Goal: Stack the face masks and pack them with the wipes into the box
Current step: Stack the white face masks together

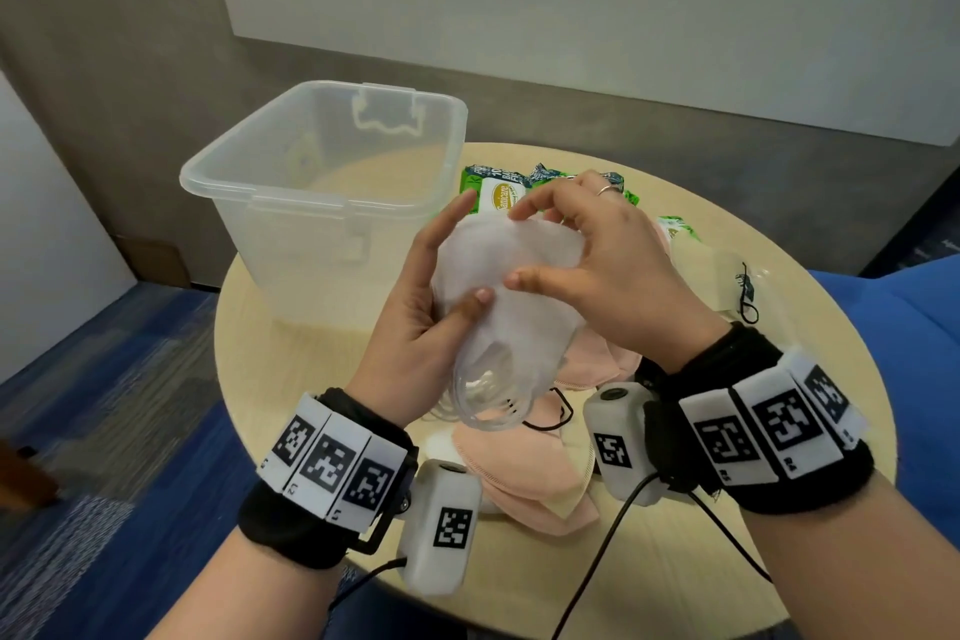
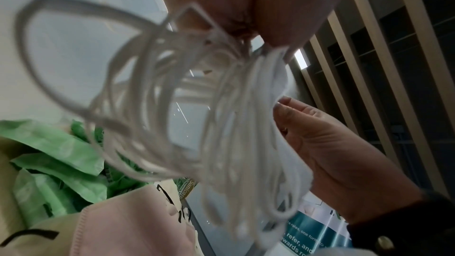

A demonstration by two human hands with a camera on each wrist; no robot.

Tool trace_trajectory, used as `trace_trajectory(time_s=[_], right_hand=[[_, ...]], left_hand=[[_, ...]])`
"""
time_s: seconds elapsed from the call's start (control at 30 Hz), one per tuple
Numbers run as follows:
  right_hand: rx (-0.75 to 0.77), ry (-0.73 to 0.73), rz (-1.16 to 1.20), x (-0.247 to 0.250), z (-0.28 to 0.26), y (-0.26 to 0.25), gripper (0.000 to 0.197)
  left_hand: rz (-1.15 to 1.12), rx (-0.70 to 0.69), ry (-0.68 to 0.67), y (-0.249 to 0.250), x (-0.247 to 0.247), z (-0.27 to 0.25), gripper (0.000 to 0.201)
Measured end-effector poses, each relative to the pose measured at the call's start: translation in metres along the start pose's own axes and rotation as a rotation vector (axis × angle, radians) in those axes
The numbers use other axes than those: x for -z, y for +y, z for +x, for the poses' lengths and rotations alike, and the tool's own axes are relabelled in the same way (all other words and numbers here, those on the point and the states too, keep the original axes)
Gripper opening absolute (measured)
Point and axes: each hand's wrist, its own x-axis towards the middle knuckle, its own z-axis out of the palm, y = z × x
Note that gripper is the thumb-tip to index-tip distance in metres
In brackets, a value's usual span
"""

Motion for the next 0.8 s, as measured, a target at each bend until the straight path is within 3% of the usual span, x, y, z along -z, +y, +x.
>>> trace_trajectory(time_s=[0.2, 0.3, 0.43, 0.57, 0.67, 0.8], right_hand=[[0.221, 0.196, 0.068, -0.006, -0.004, 0.004, 0.026], [0.319, 0.216, 0.031, -0.007, -0.006, 0.005, 0.022], [0.255, 0.117, 0.161, -0.005, -0.006, 0.004, 0.013], [0.11, -0.05, 0.289, 0.003, -0.004, 0.002, 0.018], [0.068, -0.162, 0.297, 0.009, -0.003, 0.001, 0.024], [0.083, -0.221, 0.22, 0.013, 0.0, 0.001, 0.015]], left_hand=[[-0.05, 0.008, 0.014, 0.002, -0.003, 0.0, 0.063], [-0.033, 0.019, 0.026, 0.002, -0.002, 0.0, 0.058], [0.032, 0.005, 0.071, 0.005, 0.0, 0.0, 0.043], [0.024, 0.035, 0.065, 0.003, 0.001, 0.0, 0.038], [0.004, 0.068, 0.059, 0.002, 0.001, -0.001, 0.034], [0.023, 0.094, 0.065, 0.0, 0.002, -0.002, 0.033]])
